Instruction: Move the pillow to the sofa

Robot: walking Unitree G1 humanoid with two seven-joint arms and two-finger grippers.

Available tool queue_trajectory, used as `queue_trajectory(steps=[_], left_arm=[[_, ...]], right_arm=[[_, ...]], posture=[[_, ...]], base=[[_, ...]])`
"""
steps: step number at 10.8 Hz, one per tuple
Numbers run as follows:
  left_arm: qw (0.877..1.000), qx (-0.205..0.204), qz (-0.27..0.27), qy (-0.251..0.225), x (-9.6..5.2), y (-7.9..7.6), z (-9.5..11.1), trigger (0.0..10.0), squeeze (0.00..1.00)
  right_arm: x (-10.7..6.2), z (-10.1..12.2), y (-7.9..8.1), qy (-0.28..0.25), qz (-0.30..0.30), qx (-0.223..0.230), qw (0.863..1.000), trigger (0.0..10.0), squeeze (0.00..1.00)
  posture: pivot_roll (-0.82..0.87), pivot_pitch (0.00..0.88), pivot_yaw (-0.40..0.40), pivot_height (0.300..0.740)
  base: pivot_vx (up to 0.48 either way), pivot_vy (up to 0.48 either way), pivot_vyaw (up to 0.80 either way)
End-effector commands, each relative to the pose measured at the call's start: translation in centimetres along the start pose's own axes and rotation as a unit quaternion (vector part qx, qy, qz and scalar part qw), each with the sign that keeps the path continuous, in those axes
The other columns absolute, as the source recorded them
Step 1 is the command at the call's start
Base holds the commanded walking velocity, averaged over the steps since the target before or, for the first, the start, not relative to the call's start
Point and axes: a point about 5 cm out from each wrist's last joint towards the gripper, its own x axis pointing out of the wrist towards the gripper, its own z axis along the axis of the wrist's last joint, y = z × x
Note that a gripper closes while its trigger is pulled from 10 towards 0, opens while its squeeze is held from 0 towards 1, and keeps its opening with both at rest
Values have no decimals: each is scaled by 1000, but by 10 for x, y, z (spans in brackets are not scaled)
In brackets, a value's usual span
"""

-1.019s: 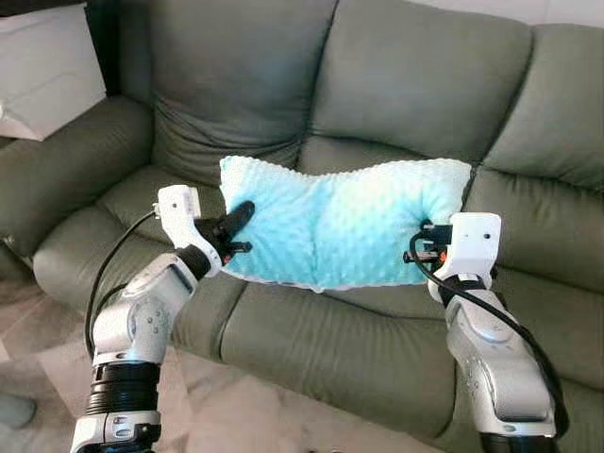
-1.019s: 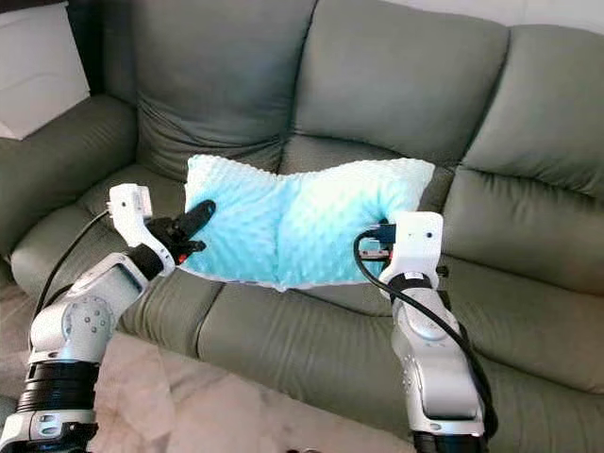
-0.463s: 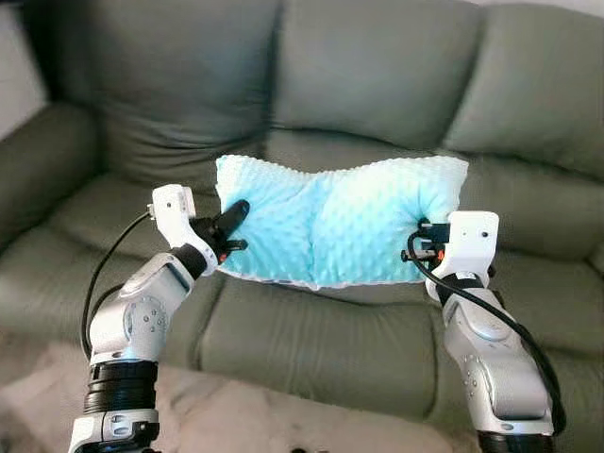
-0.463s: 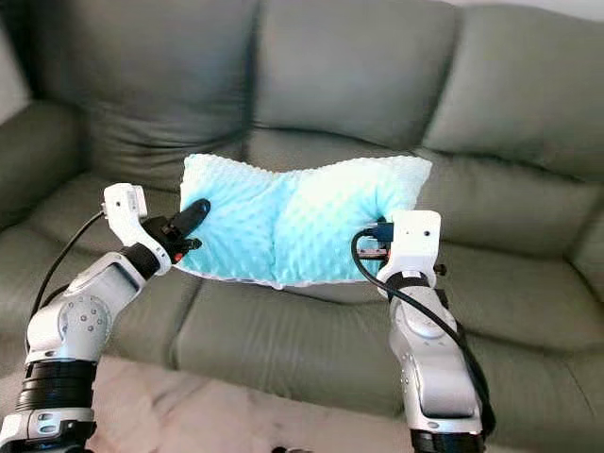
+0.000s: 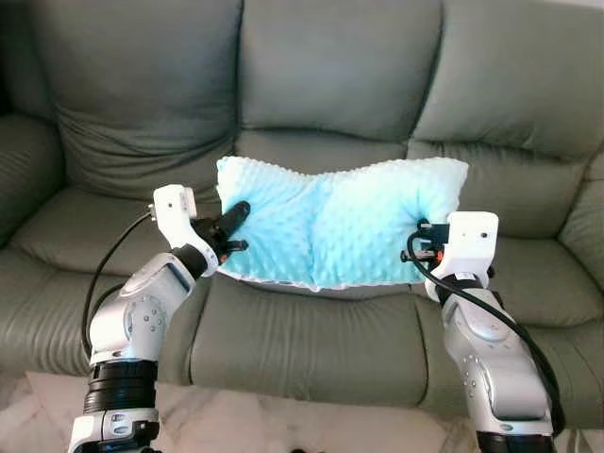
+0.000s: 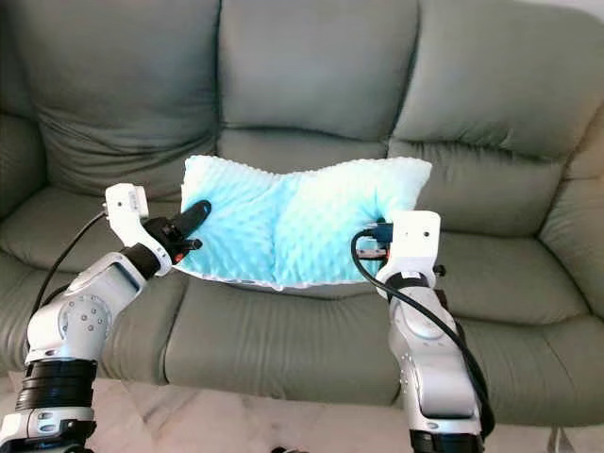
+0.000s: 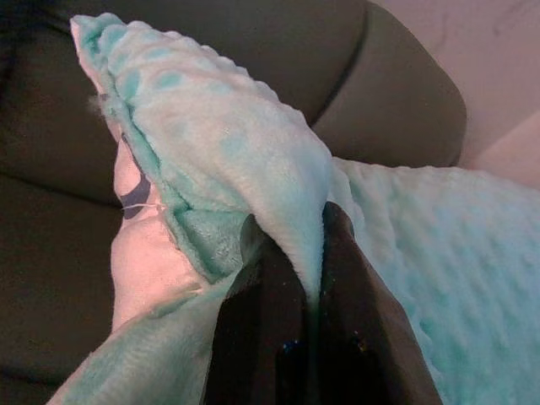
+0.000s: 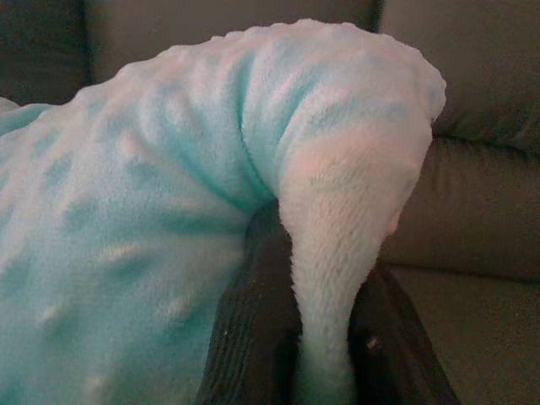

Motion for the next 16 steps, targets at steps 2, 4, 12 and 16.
queue_trajectory(steps=[2, 4, 12, 16], left_arm=[[1000, 1, -4, 4, 1, -1, 2, 10000, 0], [1000, 6, -6, 8, 1, -2, 1, 10000, 0], [999, 18, -27, 19, 2, -11, -5, 10000, 0], [999, 32, -37, 17, 2, -13, -5, 10000, 0]], right_arm=[[-1, 2, -1, -5, -3, -3, 1000, 10000, 0], [-1, 2, -2, -4, -3, -4, 1000, 10000, 0], [-1, -1, -4, 6, -10, -15, 1000, 10000, 0], [0, -2, -4, 9, -12, -18, 1000, 10000, 0]], posture=[[-120, 82, -60, 740], [-120, 84, -63, 740], [-123, 86, -64, 740], [-122, 85, -61, 740]], base=[[0, 396, 0], [0, 480, 0], [0, 180, 0], [0, 0, 0]])
